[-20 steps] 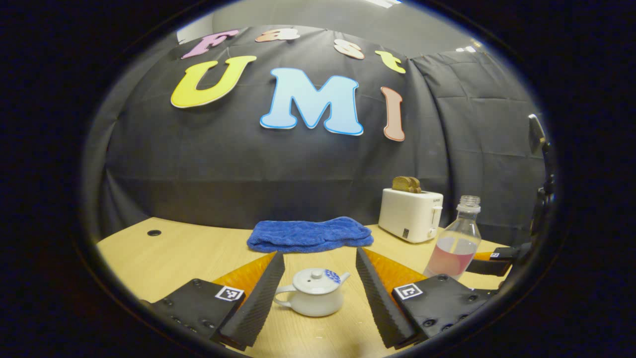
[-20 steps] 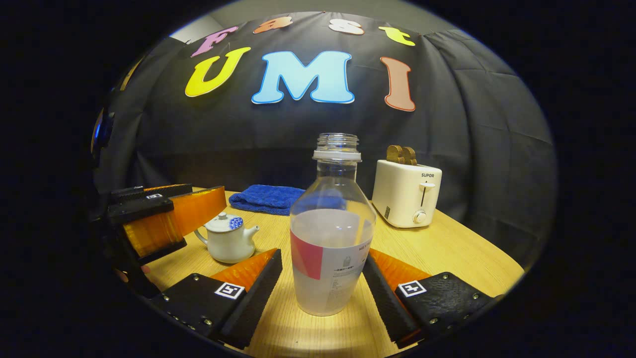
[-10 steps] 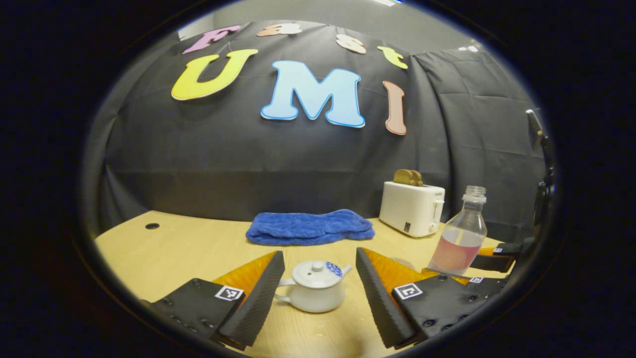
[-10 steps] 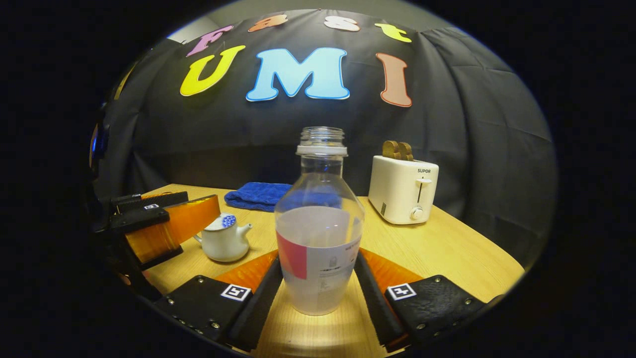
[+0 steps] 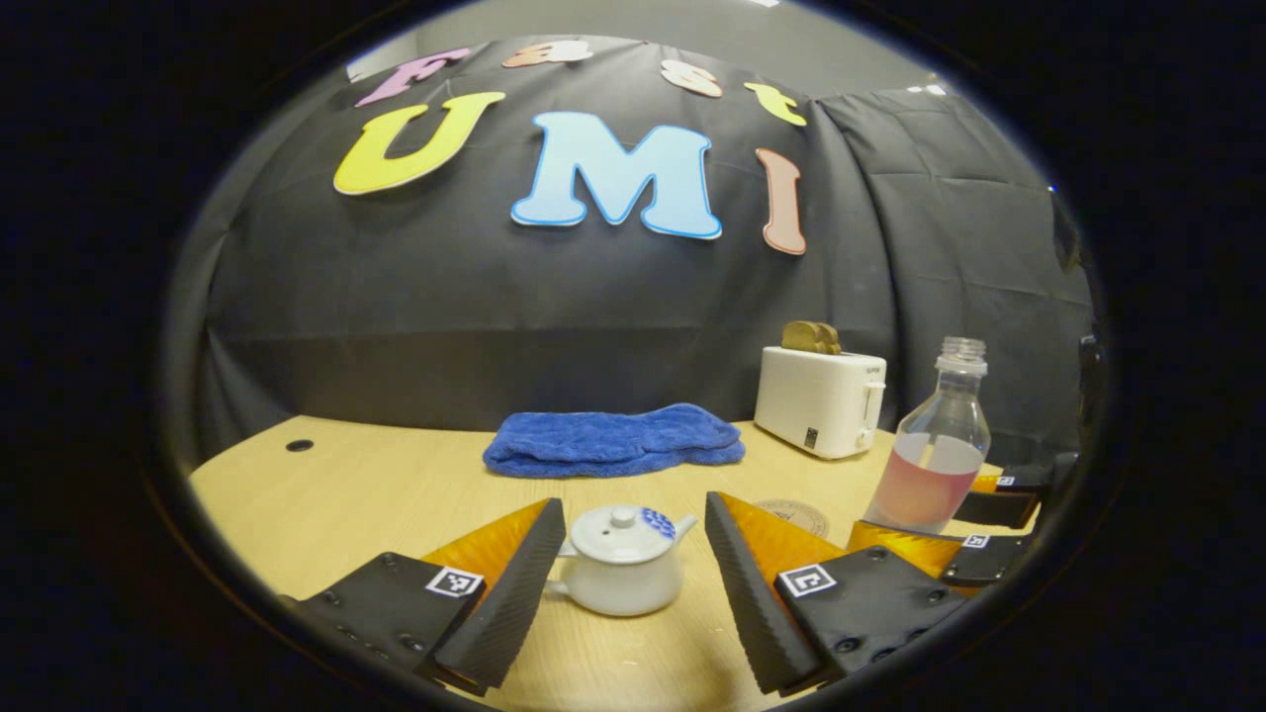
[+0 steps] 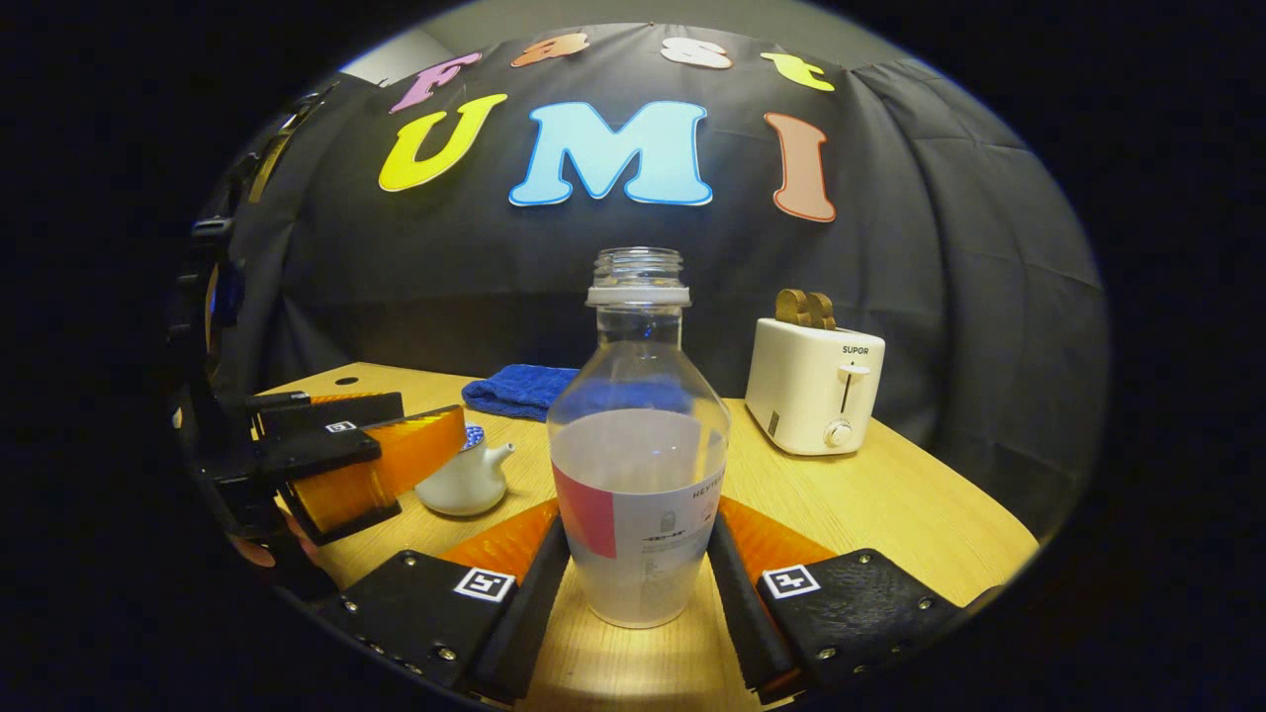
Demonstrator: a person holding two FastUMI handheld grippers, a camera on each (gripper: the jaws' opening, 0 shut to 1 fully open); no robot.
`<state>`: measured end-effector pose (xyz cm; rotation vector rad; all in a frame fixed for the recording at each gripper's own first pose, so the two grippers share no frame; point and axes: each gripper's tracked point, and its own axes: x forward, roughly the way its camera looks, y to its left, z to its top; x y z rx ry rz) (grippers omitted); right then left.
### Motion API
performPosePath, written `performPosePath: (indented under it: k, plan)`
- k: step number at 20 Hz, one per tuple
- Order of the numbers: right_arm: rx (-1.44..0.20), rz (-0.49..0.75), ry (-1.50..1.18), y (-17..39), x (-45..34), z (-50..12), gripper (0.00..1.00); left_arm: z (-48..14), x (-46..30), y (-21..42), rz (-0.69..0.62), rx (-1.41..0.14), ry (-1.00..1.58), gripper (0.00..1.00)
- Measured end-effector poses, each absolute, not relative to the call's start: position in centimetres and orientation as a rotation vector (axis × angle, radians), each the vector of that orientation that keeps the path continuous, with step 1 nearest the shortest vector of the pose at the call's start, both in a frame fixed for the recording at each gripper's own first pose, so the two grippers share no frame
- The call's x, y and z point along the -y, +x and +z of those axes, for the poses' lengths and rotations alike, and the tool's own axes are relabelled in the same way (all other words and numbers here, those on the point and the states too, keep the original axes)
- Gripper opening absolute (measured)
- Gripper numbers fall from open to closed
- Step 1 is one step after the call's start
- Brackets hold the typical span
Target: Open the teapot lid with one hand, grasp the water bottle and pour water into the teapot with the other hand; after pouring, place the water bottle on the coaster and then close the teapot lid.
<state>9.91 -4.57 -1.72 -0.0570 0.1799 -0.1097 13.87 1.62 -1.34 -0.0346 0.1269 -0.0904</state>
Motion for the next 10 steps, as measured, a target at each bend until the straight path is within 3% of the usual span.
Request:
performPosePath:
  k: [5, 7, 10]
  plan:
    - [-0.185, -0.081, -0.011, 9.6, 4.5, -1.9, 0.76, -1.6, -0.8, 15.8, -0.096, -0.115, 0.023, 0.92]
    - [-0.190, -0.068, 0.044, 9.5, 4.6, -1.9, 0.76, -2.0, -1.0, 16.5, -0.095, -0.130, 0.015, 0.80]
    - [-0.188, -0.076, 0.072, 9.4, 5.0, -1.6, 0.76, -2.6, -2.0, 17.3, -0.067, -0.148, -0.021, 0.72]
